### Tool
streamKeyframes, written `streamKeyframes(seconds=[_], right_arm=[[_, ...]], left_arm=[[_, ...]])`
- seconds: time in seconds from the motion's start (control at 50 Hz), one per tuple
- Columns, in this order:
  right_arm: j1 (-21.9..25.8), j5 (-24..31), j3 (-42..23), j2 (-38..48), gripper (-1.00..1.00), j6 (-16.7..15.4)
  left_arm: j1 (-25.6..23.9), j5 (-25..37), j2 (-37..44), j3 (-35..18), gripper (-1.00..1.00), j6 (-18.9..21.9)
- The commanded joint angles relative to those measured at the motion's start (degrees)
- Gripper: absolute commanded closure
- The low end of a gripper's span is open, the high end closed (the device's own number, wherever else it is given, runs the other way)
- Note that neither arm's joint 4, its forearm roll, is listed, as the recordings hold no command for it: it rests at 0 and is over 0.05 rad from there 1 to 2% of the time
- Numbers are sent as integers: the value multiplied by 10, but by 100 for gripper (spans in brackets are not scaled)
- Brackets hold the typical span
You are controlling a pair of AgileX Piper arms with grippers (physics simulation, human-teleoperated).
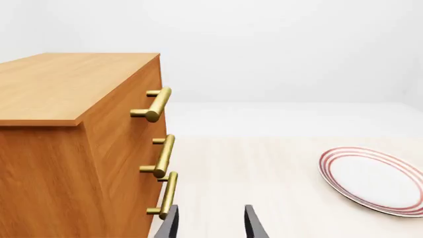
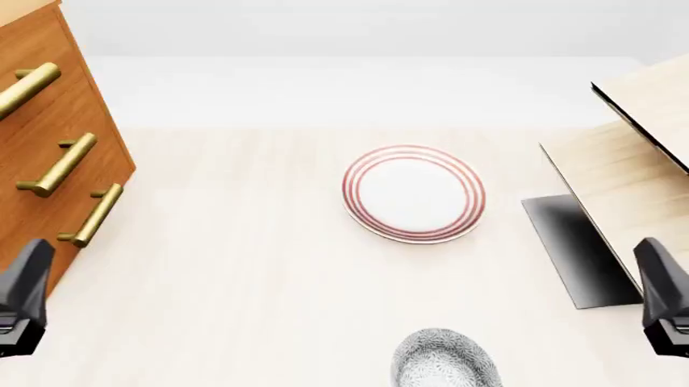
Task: Open the top drawer of the cabinet and put the bowl in it.
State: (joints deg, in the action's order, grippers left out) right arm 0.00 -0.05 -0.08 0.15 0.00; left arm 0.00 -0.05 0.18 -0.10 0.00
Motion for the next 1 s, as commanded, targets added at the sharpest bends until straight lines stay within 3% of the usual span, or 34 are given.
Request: streamKeyframes(seconds=[0.02, 0.52, 0.54, 0.58, 0.76, 1.0], right_arm=[[0, -1, -2, 3, -100, 0], [0, -1, -2, 3, -100, 0], [0, -1, -2, 3, -100, 0], [0, -1, -2, 3, -100, 0], [0, -1, -2, 3, -100, 0], [0, -1, -2, 3, -100, 0]], left_arm=[[0, -1, 3, -1, -100, 0], [0, -20, 28, -1, -100, 14], [-21, -9, 1, -2, -100, 22], [-3, -8, 13, -2, -100, 18], [-11, -73, 142, -26, -100, 119], [18, -20, 176, -99, -100, 219]])
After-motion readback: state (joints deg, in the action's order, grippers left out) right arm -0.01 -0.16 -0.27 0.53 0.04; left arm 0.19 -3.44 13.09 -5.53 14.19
